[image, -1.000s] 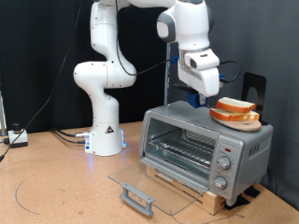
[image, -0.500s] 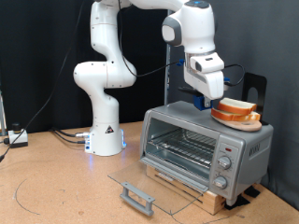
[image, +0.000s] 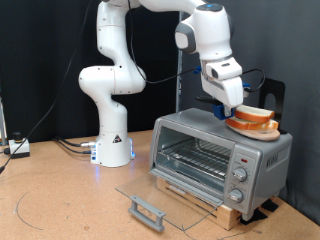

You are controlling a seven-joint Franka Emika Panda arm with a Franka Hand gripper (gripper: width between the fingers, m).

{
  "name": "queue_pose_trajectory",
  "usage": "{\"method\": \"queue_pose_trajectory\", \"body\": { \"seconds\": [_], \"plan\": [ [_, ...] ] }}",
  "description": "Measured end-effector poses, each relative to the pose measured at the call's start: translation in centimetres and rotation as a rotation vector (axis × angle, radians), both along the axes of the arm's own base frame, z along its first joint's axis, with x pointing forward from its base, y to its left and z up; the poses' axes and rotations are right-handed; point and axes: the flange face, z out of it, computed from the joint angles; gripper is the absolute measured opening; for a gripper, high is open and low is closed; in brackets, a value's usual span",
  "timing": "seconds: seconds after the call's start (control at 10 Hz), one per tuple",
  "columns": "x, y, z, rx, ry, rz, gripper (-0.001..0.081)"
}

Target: Make a piece of toast with the oven

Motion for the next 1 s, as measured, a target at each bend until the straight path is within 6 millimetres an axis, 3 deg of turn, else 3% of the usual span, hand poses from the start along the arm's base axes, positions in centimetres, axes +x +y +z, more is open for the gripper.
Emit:
{"method": "queue_pose_trajectory", "body": {
  "seconds": [0.5, 1.0],
  "plan": [
    [-0.2, 0.1, -0.8, 0.069, -0.024, -0.06, 0.0395],
    [0.1, -1.1, 1.2, 0.162, -0.046, -0.101, 0.0395]
  ]
}}
